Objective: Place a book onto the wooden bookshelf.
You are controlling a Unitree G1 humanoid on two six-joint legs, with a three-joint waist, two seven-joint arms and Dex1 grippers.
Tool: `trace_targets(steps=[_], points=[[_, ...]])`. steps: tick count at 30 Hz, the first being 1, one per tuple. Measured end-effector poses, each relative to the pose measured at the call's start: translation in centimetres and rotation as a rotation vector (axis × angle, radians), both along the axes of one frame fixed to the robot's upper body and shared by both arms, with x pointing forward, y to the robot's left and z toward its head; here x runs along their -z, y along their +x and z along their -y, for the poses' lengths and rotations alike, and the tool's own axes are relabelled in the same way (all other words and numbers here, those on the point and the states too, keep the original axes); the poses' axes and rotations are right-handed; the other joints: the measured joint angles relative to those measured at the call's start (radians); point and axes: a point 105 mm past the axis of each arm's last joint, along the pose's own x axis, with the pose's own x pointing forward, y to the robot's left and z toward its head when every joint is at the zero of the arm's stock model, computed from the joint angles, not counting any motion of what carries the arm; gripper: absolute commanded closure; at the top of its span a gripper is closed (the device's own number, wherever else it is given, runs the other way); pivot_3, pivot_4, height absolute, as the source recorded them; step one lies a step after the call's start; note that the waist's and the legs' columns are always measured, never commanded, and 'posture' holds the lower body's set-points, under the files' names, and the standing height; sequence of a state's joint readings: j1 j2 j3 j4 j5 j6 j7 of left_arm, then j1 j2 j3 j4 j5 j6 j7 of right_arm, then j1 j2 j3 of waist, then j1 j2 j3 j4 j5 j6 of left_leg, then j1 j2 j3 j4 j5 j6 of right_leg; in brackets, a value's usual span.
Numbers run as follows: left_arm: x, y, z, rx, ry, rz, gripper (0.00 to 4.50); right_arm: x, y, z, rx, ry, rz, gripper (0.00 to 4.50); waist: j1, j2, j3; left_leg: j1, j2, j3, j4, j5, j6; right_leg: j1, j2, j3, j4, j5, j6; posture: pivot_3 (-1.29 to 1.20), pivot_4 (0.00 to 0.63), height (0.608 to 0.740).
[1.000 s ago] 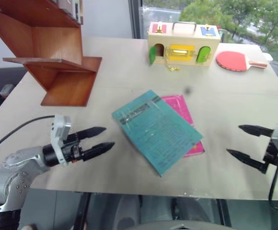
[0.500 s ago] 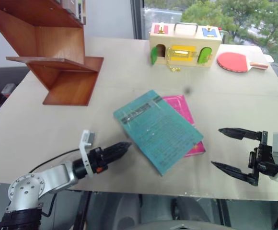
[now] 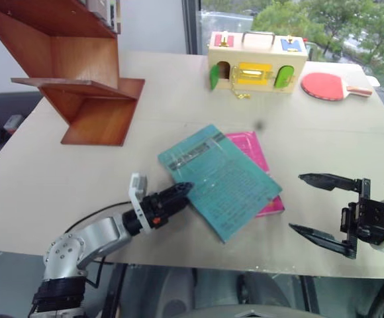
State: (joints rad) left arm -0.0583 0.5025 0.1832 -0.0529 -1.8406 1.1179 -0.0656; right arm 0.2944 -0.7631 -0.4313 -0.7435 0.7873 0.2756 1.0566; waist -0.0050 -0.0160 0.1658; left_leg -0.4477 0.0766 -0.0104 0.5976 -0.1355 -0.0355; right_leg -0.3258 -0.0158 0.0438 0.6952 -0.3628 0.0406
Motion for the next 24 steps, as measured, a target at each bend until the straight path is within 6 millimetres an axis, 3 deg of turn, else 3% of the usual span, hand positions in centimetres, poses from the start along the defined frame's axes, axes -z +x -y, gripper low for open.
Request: trace_targets(steps=[3, 5, 7, 10, 15, 20, 24], points=[[0.0, 0.3, 0.8, 0.010, -0.025, -0.006, 0.02, 0.5, -0.4, 0.2, -0.001, -0.010, -0.013, 0.00, 0.001, 0.000, 0.000, 0.000, 0.000, 0.000, 0.000, 0.000, 0.000, 0.000, 0.000, 0.000, 0.000, 0.000, 0.000, 0.00, 0.150, 0.740], [0.1, 0.4, 1.0, 0.007, -0.030, -0.012, 0.53, 0.6, -0.5, 0.5, 0.006, -0.013, -0.011, 0.00, 0.000, 0.001, -0.001, 0.000, 0.000, 0.000, 0.000, 0.000, 0.000, 0.000, 0.000, 0.000, 0.000, 0.000, 0.000, 0.00, 0.150, 0.740], [0.1, 0.6, 1.2, 0.000, -0.045, -0.017, 1.20, 0.9, -0.8, 0.7, 0.013, -0.015, -0.013, 0.00, 0.002, 0.002, -0.002, 0.000, 0.000, 0.000, 0.000, 0.000, 0.000, 0.001, 0.000, 0.000, 0.000, 0.000, 0.000, 0.00, 0.150, 0.740], [0.0, 0.7, 1.3, -0.008, -0.065, -0.023, 2.59, 1.0, -1.0, 1.0, 0.024, -0.022, -0.011, 0.00, 0.002, 0.003, -0.002, 0.001, 0.000, 0.000, 0.000, 0.000, 0.000, 0.001, 0.000, 0.000, 0.000, 0.000, 0.000, 0.00, 0.150, 0.740], [-0.2, 0.7, 1.2, -0.013, -0.095, -0.028, 4.33, 1.1, -1.2, 1.2, 0.030, -0.027, -0.005, 0.00, 0.002, 0.003, -0.002, 0.001, 0.000, 0.000, 0.000, 0.000, 0.000, 0.001, 0.000, 0.000, 0.000, 0.000, 0.000, 0.00, 0.150, 0.740], [-0.8, 0.8, 0.1, -0.030, -0.139, -0.022, 4.46, 1.0, -1.1, 1.2, 0.035, -0.027, 0.007, 0.00, -0.003, 0.003, -0.002, 0.001, 0.000, -0.001, 0.000, 0.000, 0.000, 0.001, 0.000, 0.000, 0.000, 0.000, 0.000, 0.00, 0.150, 0.740], [-2.0, 1.4, -3.2, -0.083, -0.068, 0.033, 4.46, 0.9, -0.8, 1.0, 0.029, -0.019, 0.020, 0.00, -0.008, 0.002, -0.001, 0.001, 0.001, -0.001, 0.000, 0.000, 0.000, 0.000, 0.001, 0.000, 0.000, 0.000, 0.000, 0.00, 0.150, 0.740]])
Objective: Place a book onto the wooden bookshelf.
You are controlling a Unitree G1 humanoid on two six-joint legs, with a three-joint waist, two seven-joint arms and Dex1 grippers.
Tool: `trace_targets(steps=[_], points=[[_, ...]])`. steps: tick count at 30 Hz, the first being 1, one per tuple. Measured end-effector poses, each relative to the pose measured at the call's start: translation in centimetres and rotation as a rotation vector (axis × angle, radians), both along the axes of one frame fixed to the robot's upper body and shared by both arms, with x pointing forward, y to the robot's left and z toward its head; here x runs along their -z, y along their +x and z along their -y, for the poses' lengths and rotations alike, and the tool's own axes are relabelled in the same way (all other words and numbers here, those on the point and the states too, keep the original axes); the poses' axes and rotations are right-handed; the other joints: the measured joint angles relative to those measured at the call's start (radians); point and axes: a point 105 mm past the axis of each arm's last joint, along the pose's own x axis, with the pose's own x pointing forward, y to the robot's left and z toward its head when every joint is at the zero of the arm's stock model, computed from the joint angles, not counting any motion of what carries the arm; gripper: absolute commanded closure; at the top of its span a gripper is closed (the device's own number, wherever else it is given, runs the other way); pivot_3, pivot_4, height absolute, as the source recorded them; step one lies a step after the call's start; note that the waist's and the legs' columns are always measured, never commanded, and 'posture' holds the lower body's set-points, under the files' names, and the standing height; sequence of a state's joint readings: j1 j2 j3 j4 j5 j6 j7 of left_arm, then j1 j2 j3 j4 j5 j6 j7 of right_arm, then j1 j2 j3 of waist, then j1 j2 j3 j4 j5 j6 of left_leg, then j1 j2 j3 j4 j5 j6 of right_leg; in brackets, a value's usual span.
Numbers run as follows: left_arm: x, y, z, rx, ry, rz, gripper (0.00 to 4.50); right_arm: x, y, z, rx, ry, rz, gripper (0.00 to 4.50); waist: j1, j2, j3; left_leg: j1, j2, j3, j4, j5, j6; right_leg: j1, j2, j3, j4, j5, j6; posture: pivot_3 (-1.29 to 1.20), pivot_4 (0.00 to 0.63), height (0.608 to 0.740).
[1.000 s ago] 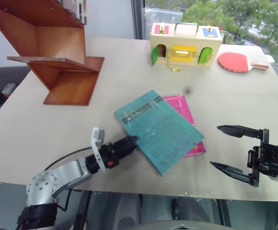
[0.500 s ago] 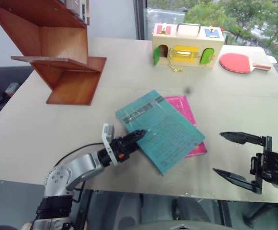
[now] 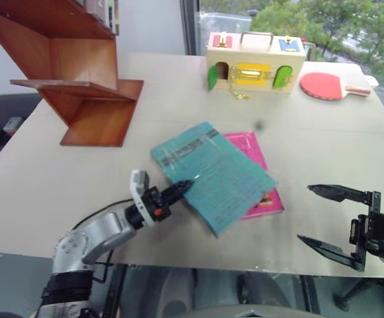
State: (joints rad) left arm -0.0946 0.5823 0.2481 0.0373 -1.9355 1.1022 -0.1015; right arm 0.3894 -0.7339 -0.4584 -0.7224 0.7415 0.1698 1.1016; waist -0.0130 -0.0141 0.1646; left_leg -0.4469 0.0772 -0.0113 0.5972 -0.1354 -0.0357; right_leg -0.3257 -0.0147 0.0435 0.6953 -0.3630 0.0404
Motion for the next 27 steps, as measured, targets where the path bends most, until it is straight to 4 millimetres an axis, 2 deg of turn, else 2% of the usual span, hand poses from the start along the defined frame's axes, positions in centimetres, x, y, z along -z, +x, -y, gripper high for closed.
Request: trace_targets(steps=[2, 3, 5, 7, 9, 11, 14, 16, 18, 21, 22, 24, 25, 26, 27], points=[[-1.3, 1.0, -1.1, -0.035, 0.026, 0.045, 4.46, 0.0, 0.2, -0.2, -0.008, 0.005, 0.004, 0.00, 0.002, 0.000, 0.001, 0.000, 0.000, 0.000, 0.000, 0.000, 0.000, 0.000, 0.000, -0.001, 0.000, 0.000, 0.000, 0.00, 0.150, 0.740], [-3.9, 2.1, -2.3, -0.073, 0.034, 0.149, 4.46, 0.0, 0.5, -0.3, -0.017, 0.010, 0.008, 0.00, 0.009, -0.001, 0.001, -0.001, -0.002, 0.000, 0.000, 0.000, 0.000, 0.000, -0.002, -0.001, -0.001, 0.000, 0.000, 0.00, 0.150, 0.740], [-5.5, 2.5, -2.4, -0.070, 0.051, 0.219, 4.46, 0.0, 0.8, -0.5, -0.022, 0.019, 0.012, 0.00, 0.012, -0.001, 0.001, -0.002, -0.003, 0.000, 0.000, -0.001, 0.001, 0.000, -0.003, -0.001, -0.003, 0.000, 0.000, 0.00, 0.150, 0.740], [-6.9, 3.4, -1.5, -0.030, 0.138, 0.303, 4.46, -0.2, 1.5, -0.7, -0.022, 0.037, 0.031, 0.00, 0.016, -0.004, 0.003, -0.002, -0.003, 0.000, 0.000, 0.000, 0.001, 0.000, -0.002, -0.001, -0.002, 0.000, 0.001, 0.00, 0.150, 0.740], [-9.3, 3.6, 0.5, 0.046, 0.273, 0.459, 4.46, -0.8, 2.3, -1.1, -0.028, 0.059, 0.069, 0.00, 0.021, -0.009, 0.007, -0.003, -0.002, -0.002, 0.000, 0.000, 0.000, -0.001, -0.001, -0.002, -0.001, 0.000, 0.001, 0.00, 0.150, 0.740], [-11.5, 3.2, 2.6, 0.107, 0.471, 0.706, 4.46, -1.7, 3.0, -1.6, -0.028, 0.108, 0.108, 0.00, 0.020, -0.009, 0.007, -0.002, -0.002, 0.000, -0.001, 0.000, 0.000, -0.001, -0.001, 0.000, -0.003, 0.000, 0.001, 0.00, 0.150, 0.740], [-12.8, 3.1, 4.1, 0.118, 0.734, 1.026, 4.46, -2.9, 3.6, -1.7, -0.011, 0.204, 0.133, 0.00, 0.016, -0.006, 0.007, -0.002, -0.002, 0.003, -0.004, 0.002, -0.004, -0.002, -0.001, 0.002, -0.005, 0.000, 0.001, 0.00, 0.150, 0.740], [-13.2, 4.0, 4.3, 0.102, 0.969, 1.244, 4.46, -3.7, 4.0, -1.7, 0.001, 0.268, 0.141, 0.00, 0.016, -0.005, 0.009, -0.003, -0.002, 0.003, -0.007, 0.003, -0.005, -0.004, -0.001, 0.002, -0.004, 0.000, 0.001, 0.00, 0.150, 0.740], [-15.3, 4.7, 4.7, 0.072, 1.212, 1.483, 4.46, -4.3, 4.3, -1.8, -0.001, 0.302, 0.153, 0.00, 0.019, -0.006, 0.012, -0.005, -0.002, 0.004, -0.006, 0.003, -0.004, -0.007, -0.001, 0.002, -0.004, 0.000, 0.001, 0.00, 0.150, 0.740], [-18.1, 4.9, 4.7, 0.014, 1.377, 1.656, 4.46, -4.5, 4.6, -1.8, -0.002, 0.308, 0.159, 0.00, 0.022, -0.006, 0.012, -0.006, -0.002, 0.004, -0.005, 0.002, -0.004, -0.008, -0.001, 0.002, -0.004, 0.000, 0.001, 0.00, 0.150, 0.740], [-21.0, 4.8, 4.4, -0.030, 1.525, 1.788, 4.46, -4.3, 4.8, -2.0, -0.009, 0.317, 0.147, 0.00, 0.023, -0.006, 0.013, -0.006, -0.002, 0.005, -0.005, 0.000, 0.000, -0.008, -0.001, 0.003, -0.004, 0.000, 0.001, 0.00, 0.150, 0.740], [-21.7, 4.7, 4.4, -0.031, 1.555, 1.818, 4.46, -4.3, 5.0, -2.1, -0.011, 0.325, 0.144, 0.00, 0.023, -0.007, 0.013, -0.007, -0.002, 0.004, -0.005, 0.000, 0.000, -0.008, -0.001, 0.002, -0.003, 0.000, 0.001, 0.00, 0.150, 0.740], [-23.7, 4.2, 3.8, 0.037, 1.646, 1.879, 4.46, -4.1, 5.5, -2.4, -0.018, 0.338, 0.143, 0.00, 0.021, -0.006, 0.014, -0.006, -0.002, 0.006, -0.004, 0.000, 0.000, -0.009, -0.001, 0.004, -0.001, 0.000, 0.002, 0.00, 0.150, 0.740], [-23.9, 4.0, 3.6, 0.077, 1.667, 1.877, 4.46, -4.1, 5.7, -2.5, -0.021, 0.344, 0.145, 0.00, 0.018, -0.008, 0.015, -0.007, -0.001, 0.005, -0.004, 0.000, 0.000, -0.010, 0.000, 0.003, 0.001, 0.000, 0.002, 0.00, 0.150, 0.740], [-24.7, 3.8, 1.5, 0.200, 1.792, 1.811, 4.46, -3.9, 6.4, -3.1, -0.039, 0.363, 0.142, 0.00, 0.013, -0.007, 0.017, -0.007, 0.000, 0.005, -0.004, 0.000, 0.000, -0.011, 0.001, 0.003, 0.000, 0.000, 0.002, 0.00, 0.150, 0.740]])
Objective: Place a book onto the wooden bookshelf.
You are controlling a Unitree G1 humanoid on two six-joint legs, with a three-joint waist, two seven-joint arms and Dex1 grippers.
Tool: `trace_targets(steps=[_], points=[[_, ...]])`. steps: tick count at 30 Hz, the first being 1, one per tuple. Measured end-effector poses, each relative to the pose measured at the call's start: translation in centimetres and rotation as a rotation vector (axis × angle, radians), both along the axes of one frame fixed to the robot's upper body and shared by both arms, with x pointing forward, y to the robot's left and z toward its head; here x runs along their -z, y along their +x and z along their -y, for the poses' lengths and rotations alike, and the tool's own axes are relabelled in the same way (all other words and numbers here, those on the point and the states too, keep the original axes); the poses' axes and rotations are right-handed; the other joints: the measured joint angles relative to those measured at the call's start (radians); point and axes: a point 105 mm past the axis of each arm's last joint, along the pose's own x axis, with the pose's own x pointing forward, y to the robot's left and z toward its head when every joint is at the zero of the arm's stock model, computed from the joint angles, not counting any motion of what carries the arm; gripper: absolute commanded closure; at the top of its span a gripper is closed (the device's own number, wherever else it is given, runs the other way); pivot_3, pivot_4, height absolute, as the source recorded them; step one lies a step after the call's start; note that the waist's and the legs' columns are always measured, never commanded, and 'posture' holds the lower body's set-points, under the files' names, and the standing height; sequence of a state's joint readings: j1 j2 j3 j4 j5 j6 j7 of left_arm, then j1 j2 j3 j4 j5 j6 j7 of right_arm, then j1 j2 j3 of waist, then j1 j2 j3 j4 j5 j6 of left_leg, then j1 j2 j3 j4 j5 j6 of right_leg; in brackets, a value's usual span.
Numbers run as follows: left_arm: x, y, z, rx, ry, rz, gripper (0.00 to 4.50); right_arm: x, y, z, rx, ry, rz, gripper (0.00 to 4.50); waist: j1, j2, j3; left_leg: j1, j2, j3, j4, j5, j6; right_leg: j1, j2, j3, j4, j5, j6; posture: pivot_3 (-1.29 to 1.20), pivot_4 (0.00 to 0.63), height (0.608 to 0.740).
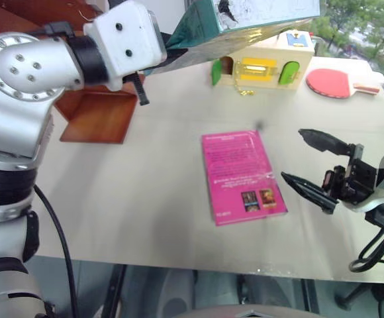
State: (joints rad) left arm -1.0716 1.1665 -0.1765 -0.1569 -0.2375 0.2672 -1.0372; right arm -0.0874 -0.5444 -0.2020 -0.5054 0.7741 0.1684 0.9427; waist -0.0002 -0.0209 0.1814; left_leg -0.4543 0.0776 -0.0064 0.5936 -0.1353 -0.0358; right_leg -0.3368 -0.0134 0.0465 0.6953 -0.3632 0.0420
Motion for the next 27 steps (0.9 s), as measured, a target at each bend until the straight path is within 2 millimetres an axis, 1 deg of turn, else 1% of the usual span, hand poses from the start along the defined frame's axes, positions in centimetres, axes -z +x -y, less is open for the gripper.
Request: trace_targets(steps=[1, 2, 4, 6, 7, 8, 9, 11, 12, 14, 15, 16, 18, 20, 22, 23, 25, 27], points=[[-0.1, 0.0, -0.5, -0.020, 0.025, -0.007, 4.46, 0.0, 0.1, -0.1, -0.003, 0.006, 0.000, 0.00, -0.012, 0.001, 0.001, 0.000, 0.000, 0.001, 0.001, 0.000, 0.000, -0.001, 0.000, 0.000, 0.001, 0.000, 0.000, 0.00, 0.150, 0.740], [-0.6, 0.0, -1.8, -0.073, 0.083, -0.015, 4.46, 0.1, 0.4, -0.2, -0.009, 0.016, 0.001, 0.00, -0.015, 0.002, 0.002, 0.000, 0.000, 0.001, 0.001, 0.000, 0.000, -0.001, 0.000, 0.001, 0.002, 0.000, 0.000, 0.00, 0.150, 0.740], [-1.9, -0.2, -3.6, -0.147, 0.148, -0.013, 4.46, 0.4, 0.9, -0.4, -0.014, 0.024, 0.001, 0.00, -0.015, 0.002, 0.002, 0.000, 0.000, 0.001, 0.001, 0.000, 0.000, -0.001, 0.000, 0.001, 0.002, 0.000, 0.000, 0.00, 0.150, 0.740], [-2.7, -0.6, -4.4, -0.178, 0.201, -0.001, 4.46, 0.4, 1.2, -0.6, -0.025, 0.027, 0.011, 0.00, -0.012, 0.002, 0.002, -0.002, 0.000, 0.001, 0.001, 0.000, 0.000, -0.002, 0.000, 0.000, 0.001, 0.000, 0.000, 0.00, 0.150, 0.740], [-3.1, -0.9, -5.5, -0.218, 0.251, 0.002, 4.46, 0.4, 1.4, -0.8, -0.033, 0.034, 0.018, 0.00, -0.012, 0.002, 0.002, -0.002, 0.000, 0.001, 0.001, 0.000, 0.000, -0.003, 0.000, 0.000, 0.001, 0.000, 0.000, 0.00, 0.150, 0.740], [-3.4, -1.0, -7.0, -0.280, 0.324, 0.010, 4.46, 0.3, 1.6, -1.1, -0.044, 0.043, 0.027, 0.00, -0.014, 0.002, 0.002, -0.003, 0.000, 0.002, 0.001, 0.000, 0.000, -0.003, 0.000, 0.001, 0.001, 0.000, 0.000, 0.00, 0.150, 0.740], [-3.5, -1.0, -9.1, -0.363, 0.392, 0.014, 4.46, 0.3, 1.8, -1.3, -0.051, 0.054, 0.030, 0.00, -0.016, 0.004, 0.003, -0.002, 0.000, 0.002, 0.001, 0.000, 0.000, -0.003, 0.000, 0.002, 0.002, 0.000, 0.000, 0.00, 0.150, 0.740], [-3.4, -0.8, -11.2, -0.439, 0.435, 0.004, 4.46, 0.5, 2.0, -1.4, -0.053, 0.056, 0.028, 0.00, -0.015, 0.005, 0.003, -0.002, 0.001, 0.002, 0.001, 0.000, 0.000, -0.004, 0.000, 0.001, 0.002, 0.000, 0.000, 0.00, 0.150, 0.740], [-2.8, -0.3, -13.1, -0.496, 0.478, -0.012, 4.46, 0.5, 2.1, -1.5, -0.056, 0.060, 0.032, 0.00, -0.013, 0.005, 0.003, -0.002, 0.002, 0.002, 0.001, 0.000, 0.000, -0.004, 0.001, 0.001, 0.003, 0.000, 0.000, 0.00, 0.150, 0.740], [-1.7, 0.5, -15.3, -0.562, 0.521, -0.029, 4.46, 0.1, 2.1, -1.9, -0.068, 0.069, 0.046, 0.00, -0.010, 0.004, 0.003, -0.002, 0.002, 0.002, 0.002, 0.000, 0.000, -0.003, 0.000, 0.001, 0.003, 0.000, 0.000, 0.00, 0.150, 0.740], [-0.8, 1.1, -16.9, -0.614, 0.546, -0.043, 4.46, 0.0, 2.1, -2.2, -0.076, 0.071, 0.051, 0.00, -0.010, 0.004, 0.003, -0.002, 0.002, 0.002, 0.002, 0.000, 0.000, -0.003, 0.000, 0.001, 0.003, 0.000, 0.000, 0.00, 0.150, 0.740], [-0.2, 1.4, -17.7, -0.632, 0.549, -0.052, 4.46, 0.0, 2.1, -2.3, -0.074, 0.070, 0.051, 0.00, -0.010, 0.004, 0.003, -0.002, 0.002, 0.002, 0.002, 0.000, 0.000, -0.003, 0.000, 0.001, 0.003, 0.000, 0.000, 0.00, 0.150, 0.740], [1.4, 2.7, -18.4, -0.636, 0.550, -0.052, 4.46, -0.2, 2.4, -2.5, -0.059, 0.071, 0.058, 0.00, -0.011, 0.003, 0.002, -0.002, 0.002, 0.002, 0.003, 0.000, 0.000, -0.004, 0.000, 0.000, 0.005, 0.000, 0.000, 0.00, 0.150, 0.740], [2.3, 3.5, -18.6, -0.635, 0.534, -0.063, 4.46, -0.5, 2.4, -2.7, -0.052, 0.071, 0.067, 0.00, -0.013, 0.003, 0.002, -0.002, 0.002, 0.002, 0.003, 0.000, 0.000, -0.005, 0.001, 0.001, 0.007, 0.000, 0.000, 0.00, 0.150, 0.740], [2.7, 4.0, -18.9, -0.634, 0.505, -0.073, 3.68, -0.5, 2.6, -2.8, -0.038, 0.076, 0.067, 0.00, -0.013, 0.004, 0.002, 0.002, 0.002, 0.004, 0.003, 0.000, 0.000, -0.005, 0.001, 0.003, 0.012, -0.001, 0.000, 0.00, 0.150, 0.740], [2.9, 4.1, -18.9, -0.631, 0.492, -0.077, 3.44, -0.6, 2.6, -2.9, -0.034, 0.077, 0.067, 0.00, -0.013, 0.004, 0.002, 0.003, 0.002, 0.004, 0.003, 0.000, 0.000, -0.005, 0.001, 0.003, 0.015, -0.001, -0.001, 0.00, 0.150, 0.740], [3.2, 4.3, -19.4, -0.638, 0.468, -0.084, 2.84, -0.9, 2.4, -3.1, -0.031, 0.078, 0.077, 0.00, -0.014, 0.004, 0.002, 0.003, 0.004, 0.004, 0.003, 0.001, -0.001, -0.005, 0.003, 0.004, 0.016, -0.001, -0.002, 0.00, 0.150, 0.740], [3.2, 4.5, -19.0, -0.602, 0.411, -0.083, 2.84, -1.2, 2.1, -3.3, -0.033, 0.076, 0.084, 0.00, -0.015, 0.004, 0.003, 0.003, 0.004, 0.004, 0.004, 0.001, -0.001, -0.005, 0.003, 0.004, 0.016, -0.001, -0.002, 0.00, 0.150, 0.740]])
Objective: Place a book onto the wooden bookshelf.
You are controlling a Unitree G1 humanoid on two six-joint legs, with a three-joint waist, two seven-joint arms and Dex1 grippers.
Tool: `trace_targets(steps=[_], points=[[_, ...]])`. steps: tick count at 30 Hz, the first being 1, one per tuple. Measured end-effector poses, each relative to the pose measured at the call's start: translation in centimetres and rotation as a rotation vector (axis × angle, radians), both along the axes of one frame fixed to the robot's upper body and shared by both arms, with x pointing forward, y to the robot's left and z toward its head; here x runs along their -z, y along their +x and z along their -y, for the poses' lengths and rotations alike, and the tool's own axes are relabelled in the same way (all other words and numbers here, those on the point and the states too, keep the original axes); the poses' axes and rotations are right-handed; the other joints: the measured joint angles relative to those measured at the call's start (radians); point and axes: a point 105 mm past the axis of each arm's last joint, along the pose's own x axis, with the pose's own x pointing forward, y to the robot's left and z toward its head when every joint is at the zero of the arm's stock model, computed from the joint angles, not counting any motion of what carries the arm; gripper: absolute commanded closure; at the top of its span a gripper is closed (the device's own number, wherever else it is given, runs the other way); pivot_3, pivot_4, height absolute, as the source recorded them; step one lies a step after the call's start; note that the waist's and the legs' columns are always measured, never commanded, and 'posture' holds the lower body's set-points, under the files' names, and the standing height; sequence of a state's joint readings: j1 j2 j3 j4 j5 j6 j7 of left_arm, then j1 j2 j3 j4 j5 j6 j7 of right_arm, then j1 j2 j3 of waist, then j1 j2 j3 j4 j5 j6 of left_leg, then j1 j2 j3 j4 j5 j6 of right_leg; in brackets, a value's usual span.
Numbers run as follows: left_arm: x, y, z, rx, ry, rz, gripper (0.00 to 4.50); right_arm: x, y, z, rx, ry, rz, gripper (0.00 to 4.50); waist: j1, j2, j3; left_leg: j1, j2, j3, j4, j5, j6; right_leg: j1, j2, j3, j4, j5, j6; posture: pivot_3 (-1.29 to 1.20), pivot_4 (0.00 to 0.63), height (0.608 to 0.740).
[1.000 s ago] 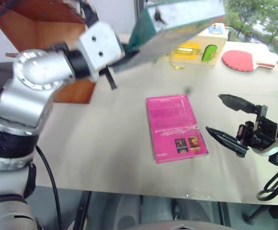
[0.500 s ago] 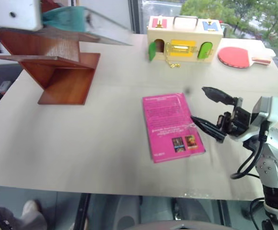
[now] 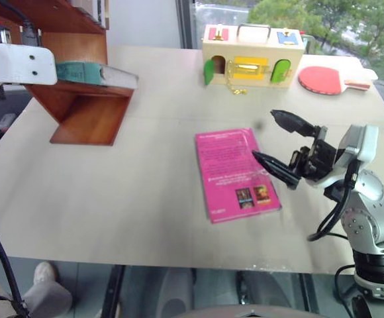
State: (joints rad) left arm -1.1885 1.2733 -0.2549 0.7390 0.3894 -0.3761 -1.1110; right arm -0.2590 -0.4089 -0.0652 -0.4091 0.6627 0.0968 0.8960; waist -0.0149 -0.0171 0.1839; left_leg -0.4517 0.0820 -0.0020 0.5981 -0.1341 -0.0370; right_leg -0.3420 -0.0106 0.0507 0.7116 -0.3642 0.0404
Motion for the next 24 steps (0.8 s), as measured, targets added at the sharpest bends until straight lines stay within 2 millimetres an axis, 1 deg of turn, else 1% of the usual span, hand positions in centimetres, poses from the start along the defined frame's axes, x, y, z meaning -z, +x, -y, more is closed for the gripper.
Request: trace_targets(steps=[2, 5, 6, 7, 8, 9, 10, 12, 13, 14, 15, 16, 17, 18, 19, 20, 21, 22, 24], points=[[-0.4, -0.5, 0.7, 0.060, -0.091, 0.015, 2.84, 0.0, -0.2, 0.0, 0.000, -0.010, -0.003, 0.00, 0.000, -0.001, 0.000, -0.001, 0.000, 0.001, 0.000, 0.000, 0.000, -0.001, -0.001, 0.000, -0.001, 0.000, 0.000, 0.00, 0.150, 0.740], [-1.0, -2.0, 1.9, 0.150, -0.287, 0.021, 2.84, 0.4, -0.2, 0.1, 0.004, -0.034, -0.021, 0.00, -0.002, -0.001, 0.000, -0.003, 0.000, 0.002, 0.000, 0.000, 0.000, -0.002, -0.001, 0.001, -0.001, 0.000, 0.000, 0.00, 0.150, 0.740], [-1.3, -2.9, 2.3, 0.181, -0.375, 0.010, 2.84, 0.4, -0.1, 0.2, 0.007, -0.048, -0.028, 0.00, -0.004, -0.001, 0.000, -0.003, 0.000, 0.001, 0.000, 0.000, 0.000, -0.002, -0.001, 0.000, -0.001, 0.000, 0.000, 0.00, 0.150, 0.740], [-1.5, -3.6, 2.7, 0.205, -0.422, 0.001, 2.84, 0.4, -0.1, 0.3, 0.010, -0.053, -0.027, 0.00, -0.005, -0.002, 0.001, -0.003, 0.001, 0.001, 0.000, 0.000, 0.000, -0.002, 0.000, 0.001, -0.001, 0.000, 0.000, 0.00, 0.150, 0.740], [-2.3, -5.7, 3.6, 0.264, -0.578, -0.019, 2.84, 0.2, -0.1, 0.5, 0.013, -0.063, -0.021, 0.00, -0.009, -0.002, 0.001, -0.002, 0.001, 0.001, 0.000, 0.000, 0.000, -0.002, 0.000, 0.000, -0.001, 0.000, 0.000, 0.00, 0.150, 0.740], [-2.6, -6.2, 4.0, 0.288, -0.610, -0.025, 2.84, 0.2, -0.1, 0.6, 0.015, -0.066, -0.021, 0.00, -0.012, -0.002, 0.001, -0.002, 0.001, 0.001, 0.000, 0.000, 0.000, -0.002, 0.000, 0.000, -0.001, 0.000, 0.000, 0.00, 0.150, 0.740], [-2.7, -7.6, 4.8, 0.336, -0.681, -0.042, 2.84, 0.1, -0.1, 0.6, 0.011, -0.076, -0.019, 0.00, -0.016, -0.002, 0.001, -0.001, 0.002, 0.002, -0.001, 0.000, 0.000, -0.002, 0.000, 0.000, 0.000, 0.000, 0.000, 0.00, 0.150, 0.740], [-2.1, -9.6, 6.6, 0.427, -0.787, -0.076, 2.84, 0.0, 0.0, 0.7, 0.005, -0.090, -0.018, 0.00, -0.020, 0.000, 0.000, 0.001, 0.001, 0.002, 0.000, 0.000, 0.000, 0.001, -0.001, 0.001, 0.000, 0.000, 0.000, 0.00, 0.150, 0.740], [-1.5, -10.3, 7.6, 0.470, -0.824, -0.087, 2.84, 0.0, 0.0, 0.8, 0.003, -0.100, -0.017, 0.00, -0.020, 0.000, 0.000, 0.003, 0.001, 0.002, 0.000, 0.000, 0.000, 0.002, -0.002, 0.001, 0.000, 0.000, 0.000, 0.00, 0.150, 0.740], [-0.3, -10.7, 9.0, 0.510, -0.867, -0.118, 2.84, -0.1, 0.0, 0.9, 0.003, -0.109, -0.015, 0.00, -0.018, 0.000, 0.000, 0.003, 0.001, 0.002, 0.001, 0.000, 0.000, 0.003, -0.001, 0.000, 0.001, 0.000, 0.000, 0.00, 0.150, 0.740], [1.1, -10.5, 9.9, 0.509, -0.901, -0.124, 2.84, -0.2, 0.1, 0.9, -0.003, -0.120, -0.014, 0.00, -0.018, 0.000, 0.000, 0.003, 0.002, 0.000, 0.002, 0.000, 0.000, 0.004, 0.000, -0.001, 0.001, 0.000, 0.000, 0.00, 0.150, 0.740], [2.3, -10.0, 10.0, 0.475, -0.918, -0.127, 2.84, -0.2, 0.1, 0.9, -0.006, -0.125, -0.012, 0.00, -0.018, 0.000, 0.000, 0.004, 0.002, 0.000, 0.002, 0.000, 0.000, 0.004, 0.000, -0.001, 0.002, 0.000, 0.000, 0.00, 0.150, 0.740], [4.3, -8.7, 9.2, 0.370, -0.861, -0.102, 2.84, -0.3, 0.1, 0.9, -0.008, -0.127, -0.017, 0.00, -0.019, -0.001, -0.001, 0.005, 0.003, -0.001, 0.003, 0.000, -0.001, 0.004, 0.002, 0.000, 0.002, 0.000, 0.000, 0.00, 0.150, 0.740], [5.3, -7.8, 8.5, 0.310, -0.837, -0.084, 2.84, -0.3, 0.1, 1.0, -0.005, -0.128, -0.018, 0.00, -0.019, -0.001, -0.001, 0.005, 0.003, -0.001, 0.003, 0.001, -0.001, 0.004, 0.003, 0.000, 0.002, 0.000, 0.000, 0.00, 0.150, 0.740], [5.7, -7.1, 7.8, 0.268, -0.820, -0.059, 2.84, -0.2, 0.1, 1.0, -0.005, -0.130, -0.022, 0.00, -0.018, -0.001, -0.001, 0.004, 0.003, -0.002, 0.003, 0.001, -0.002, 0.003, 0.003, 0.000, 0.002, 0.000, 0.000, 0.00, 0.150, 0.740], [6.2, -6.1, 6.4, 0.208, -0.775, -0.003, 2.84, -0.2, 0.1, 1.1, -0.009, -0.132, -0.033, 0.00, -0.018, -0.001, -0.001, 0.004, 0.004, -0.002, 0.003, 0.001, -0.002, 0.003, 0.004, 0.000, 0.002, 0.000, -0.001, 0.00, 0.150, 0.740], [6.3, -5.8, 5.8, 0.189, -0.758, 0.018, 2.84, -0.1, 0.1, 1.1, -0.009, -0.133, -0.038, 0.00, -0.018, -0.001, -0.001, 0.003, 0.004, -0.001, 0.003, 0.001, -0.002, 0.003, 0.004, 0.000, 0.002, 0.000, -0.001, 0.00, 0.150, 0.740], [5.8, -5.1, 5.2, 0.187, -0.732, 0.062, 2.84, 0.1, 0.1, 1.4, 0.000, -0.136, -0.050, 0.00, -0.017, -0.002, 0.000, 0.002, 0.004, -0.001, 0.003, 0.001, -0.002, 0.002, 0.003, 0.000, 0.002, 0.000, -0.001, 0.00, 0.150, 0.740], [2.5, -4.6, 5.4, 0.248, -0.750, 0.169, 2.84, 0.1, 0.1, 1.6, 0.012, -0.134, -0.056, 0.00, -0.001, -0.007, 0.000, -0.003, 0.004, -0.002, 0.003, 0.001, -0.002, -0.002, 0.004, -0.001, 0.001, 0.001, -0.001, 0.00, 0.150, 0.740]])
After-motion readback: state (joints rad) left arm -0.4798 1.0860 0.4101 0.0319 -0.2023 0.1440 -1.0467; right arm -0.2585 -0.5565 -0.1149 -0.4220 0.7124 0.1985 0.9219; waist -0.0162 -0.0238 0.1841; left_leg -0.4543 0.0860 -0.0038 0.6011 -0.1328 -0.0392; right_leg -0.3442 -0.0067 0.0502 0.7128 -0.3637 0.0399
